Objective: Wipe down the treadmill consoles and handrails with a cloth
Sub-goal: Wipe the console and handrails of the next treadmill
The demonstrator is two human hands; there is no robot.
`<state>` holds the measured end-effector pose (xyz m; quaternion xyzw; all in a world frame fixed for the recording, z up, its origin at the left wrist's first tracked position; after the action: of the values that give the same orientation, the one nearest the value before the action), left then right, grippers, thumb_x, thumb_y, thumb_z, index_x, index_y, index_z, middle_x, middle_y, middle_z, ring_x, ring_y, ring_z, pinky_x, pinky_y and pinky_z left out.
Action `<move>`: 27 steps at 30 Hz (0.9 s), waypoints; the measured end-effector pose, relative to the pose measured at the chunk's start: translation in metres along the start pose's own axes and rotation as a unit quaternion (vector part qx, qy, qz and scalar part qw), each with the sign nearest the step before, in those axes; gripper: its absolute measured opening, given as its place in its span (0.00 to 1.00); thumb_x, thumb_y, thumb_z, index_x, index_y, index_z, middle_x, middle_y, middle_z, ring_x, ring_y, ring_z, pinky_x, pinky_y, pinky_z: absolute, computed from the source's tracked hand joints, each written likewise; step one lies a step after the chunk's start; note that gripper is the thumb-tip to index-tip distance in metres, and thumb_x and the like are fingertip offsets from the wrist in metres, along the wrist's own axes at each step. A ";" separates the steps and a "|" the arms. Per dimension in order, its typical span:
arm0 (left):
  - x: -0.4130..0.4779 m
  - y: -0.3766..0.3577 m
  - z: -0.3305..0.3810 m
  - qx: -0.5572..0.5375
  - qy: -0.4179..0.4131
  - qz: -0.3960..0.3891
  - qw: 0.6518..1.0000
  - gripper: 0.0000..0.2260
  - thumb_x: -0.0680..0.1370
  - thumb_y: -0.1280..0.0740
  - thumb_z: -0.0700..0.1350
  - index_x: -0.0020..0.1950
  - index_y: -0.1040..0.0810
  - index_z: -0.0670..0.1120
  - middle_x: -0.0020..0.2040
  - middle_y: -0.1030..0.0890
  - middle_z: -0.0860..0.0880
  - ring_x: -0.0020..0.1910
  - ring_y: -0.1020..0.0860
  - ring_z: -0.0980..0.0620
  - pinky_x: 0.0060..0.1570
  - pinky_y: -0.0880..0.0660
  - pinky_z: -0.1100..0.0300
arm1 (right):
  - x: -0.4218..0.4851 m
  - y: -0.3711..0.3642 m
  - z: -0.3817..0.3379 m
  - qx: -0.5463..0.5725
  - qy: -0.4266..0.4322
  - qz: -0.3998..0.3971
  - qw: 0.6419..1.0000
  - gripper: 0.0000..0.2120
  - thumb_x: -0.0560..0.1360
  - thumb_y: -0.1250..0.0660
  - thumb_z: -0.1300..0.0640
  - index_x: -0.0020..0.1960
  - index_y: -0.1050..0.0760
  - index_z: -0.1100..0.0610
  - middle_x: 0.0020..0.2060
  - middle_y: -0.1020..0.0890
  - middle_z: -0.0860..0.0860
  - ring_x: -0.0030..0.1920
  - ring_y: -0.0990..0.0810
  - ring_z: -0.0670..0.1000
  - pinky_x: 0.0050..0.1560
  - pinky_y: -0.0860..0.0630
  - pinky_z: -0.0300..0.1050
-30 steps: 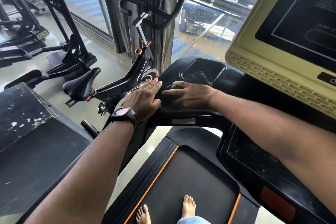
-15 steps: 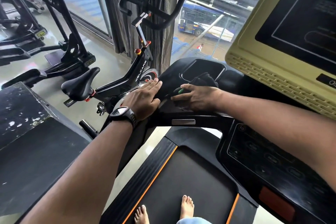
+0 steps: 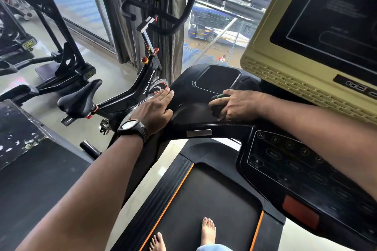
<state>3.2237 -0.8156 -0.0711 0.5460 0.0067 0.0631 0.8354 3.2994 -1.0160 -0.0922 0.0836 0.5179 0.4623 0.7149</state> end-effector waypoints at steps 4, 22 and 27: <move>0.002 0.001 0.001 0.000 -0.005 0.005 1.000 0.29 0.78 0.41 0.46 0.80 0.39 0.47 0.81 0.40 0.48 0.80 0.43 0.54 0.76 0.46 0.59 | 0.007 0.032 0.000 0.056 -0.039 0.157 0.985 0.08 0.74 0.27 0.56 0.51 0.15 0.45 0.66 0.21 0.40 0.79 0.37 0.60 0.63 0.27 0.66; 0.003 0.002 0.005 0.013 -0.002 0.004 1.000 0.29 0.79 0.38 0.43 0.80 0.38 0.46 0.80 0.39 0.48 0.79 0.42 0.54 0.75 0.46 0.61 | 0.022 0.044 0.040 0.235 -0.281 0.277 0.888 0.30 0.79 0.32 0.59 0.79 0.35 0.49 0.79 0.35 0.51 0.75 0.34 0.68 0.59 0.24 0.70; 0.002 0.001 0.004 0.016 -0.001 -0.002 1.000 0.29 0.79 0.39 0.44 0.81 0.39 0.46 0.80 0.40 0.48 0.79 0.42 0.53 0.76 0.46 0.61 | 0.038 0.051 0.047 0.310 -0.307 0.237 0.868 0.29 0.83 0.40 0.50 0.82 0.43 0.50 0.81 0.40 0.51 0.77 0.40 0.67 0.68 0.30 0.68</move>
<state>3.2262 -0.8187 -0.0681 0.5595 0.0080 0.0603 0.8266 3.3105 -0.9420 -0.0662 0.5590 0.3535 0.3846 0.6439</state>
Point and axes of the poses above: each hand's wrist, its own x-axis towards the middle knuckle, its own y-axis out of the back of the hand, z = x × y, the point moved 10 cm from there along x, towards the middle knuckle
